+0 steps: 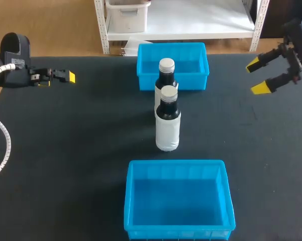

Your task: Pick up the bottle, and place it in the far bin if it is heavy, or in the near bin if it is light.

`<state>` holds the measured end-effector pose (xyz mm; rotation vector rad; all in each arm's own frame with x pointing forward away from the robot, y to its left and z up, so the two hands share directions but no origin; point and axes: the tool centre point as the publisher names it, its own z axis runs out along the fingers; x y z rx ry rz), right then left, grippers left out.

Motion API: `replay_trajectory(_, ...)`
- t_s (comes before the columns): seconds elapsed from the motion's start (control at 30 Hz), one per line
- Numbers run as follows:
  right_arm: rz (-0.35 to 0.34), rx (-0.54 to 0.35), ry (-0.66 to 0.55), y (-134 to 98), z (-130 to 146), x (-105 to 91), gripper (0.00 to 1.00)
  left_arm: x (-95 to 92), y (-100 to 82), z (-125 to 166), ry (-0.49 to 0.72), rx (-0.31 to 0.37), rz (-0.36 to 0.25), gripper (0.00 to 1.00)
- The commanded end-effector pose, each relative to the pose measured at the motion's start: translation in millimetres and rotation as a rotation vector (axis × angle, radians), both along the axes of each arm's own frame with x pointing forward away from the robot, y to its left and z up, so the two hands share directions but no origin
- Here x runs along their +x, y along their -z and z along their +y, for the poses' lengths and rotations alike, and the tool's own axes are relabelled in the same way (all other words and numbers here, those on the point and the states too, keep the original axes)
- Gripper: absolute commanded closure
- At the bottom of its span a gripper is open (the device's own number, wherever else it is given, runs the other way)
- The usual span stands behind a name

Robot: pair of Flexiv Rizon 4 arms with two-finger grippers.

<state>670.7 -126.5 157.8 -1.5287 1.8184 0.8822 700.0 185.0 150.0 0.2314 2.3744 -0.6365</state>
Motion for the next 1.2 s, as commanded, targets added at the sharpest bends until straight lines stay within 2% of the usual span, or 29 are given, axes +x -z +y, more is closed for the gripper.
replay_trajectory(0.03, -0.051, -0.019, 0.066, 5, 20, -14.1, 0.00, 0.0, 0.0, 0, 0.000, 0.000, 0.000, 0.00)
replay_trajectory(0.17, -0.072, -0.004, 0.076, 11, 37, -19.9, 0.00, 0.0, 0.0, 0, 0.000, 0.000, 0.000, 0.00)
replay_trajectory(0.33, -0.081, 0.028, 0.032, 16, 62, -24.8, 0.00, 0.0, 0.0, 0, 0.000, 0.000, 0.000, 0.00)
replay_trajectory(0.63, -0.064, 0.060, -0.055, 21, 102, -29.6, 0.00, 0.0, 0.0, 0, 0.000, 0.000, 0.000, 0.00)
replay_trajectory(1.2, -0.058, 0.090, -0.120, 21, 146, -33.1, 0.00, 0.0, 0.0, 0, 0.000, 0.000, 0.000, 0.00)
